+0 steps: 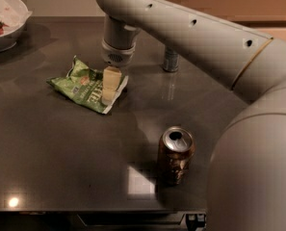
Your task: Move green jalapeno chip bag near orange can
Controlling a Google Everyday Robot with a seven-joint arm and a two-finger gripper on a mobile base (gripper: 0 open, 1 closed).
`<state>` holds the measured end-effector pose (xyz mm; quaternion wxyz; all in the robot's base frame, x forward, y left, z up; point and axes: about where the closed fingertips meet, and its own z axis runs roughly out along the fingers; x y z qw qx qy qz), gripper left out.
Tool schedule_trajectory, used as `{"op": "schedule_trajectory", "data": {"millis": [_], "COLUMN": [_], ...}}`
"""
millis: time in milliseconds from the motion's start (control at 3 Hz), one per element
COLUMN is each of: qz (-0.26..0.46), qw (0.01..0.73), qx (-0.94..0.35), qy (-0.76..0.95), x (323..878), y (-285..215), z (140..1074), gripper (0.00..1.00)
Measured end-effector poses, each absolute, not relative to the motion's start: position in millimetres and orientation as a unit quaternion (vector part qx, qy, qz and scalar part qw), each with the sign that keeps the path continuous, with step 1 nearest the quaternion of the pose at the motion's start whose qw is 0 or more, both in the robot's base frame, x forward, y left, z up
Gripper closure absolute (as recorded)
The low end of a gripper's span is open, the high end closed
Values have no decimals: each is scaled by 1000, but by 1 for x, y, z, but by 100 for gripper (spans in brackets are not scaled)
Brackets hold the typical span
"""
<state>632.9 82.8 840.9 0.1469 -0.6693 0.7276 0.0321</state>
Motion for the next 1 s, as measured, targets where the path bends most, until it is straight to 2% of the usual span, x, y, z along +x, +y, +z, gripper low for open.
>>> {"op": "schedule_trajectory", "data": {"millis": [333,1000], "qz": [46,59], "qw": [137,140], "qx": [-683,-697], "qy": [716,701], "x": [629,618], "y": [95,94], "z": [838,848], "gripper": [19,64]}}
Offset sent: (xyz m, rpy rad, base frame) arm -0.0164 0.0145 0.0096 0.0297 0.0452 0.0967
